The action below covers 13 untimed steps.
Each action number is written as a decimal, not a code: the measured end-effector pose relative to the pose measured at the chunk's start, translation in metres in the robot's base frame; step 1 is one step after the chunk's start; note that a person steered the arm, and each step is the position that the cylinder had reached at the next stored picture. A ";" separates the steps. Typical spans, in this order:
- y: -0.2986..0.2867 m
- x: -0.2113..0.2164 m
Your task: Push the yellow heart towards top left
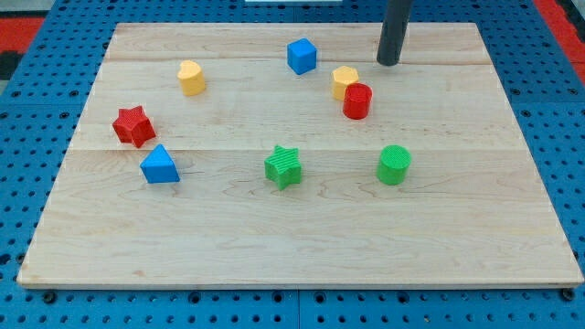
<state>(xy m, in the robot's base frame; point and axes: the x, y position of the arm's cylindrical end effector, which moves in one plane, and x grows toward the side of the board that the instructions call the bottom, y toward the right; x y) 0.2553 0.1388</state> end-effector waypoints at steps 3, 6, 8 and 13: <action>-0.143 0.008; -0.200 0.073; -0.249 0.077; -0.332 0.045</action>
<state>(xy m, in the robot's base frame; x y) 0.2999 -0.1935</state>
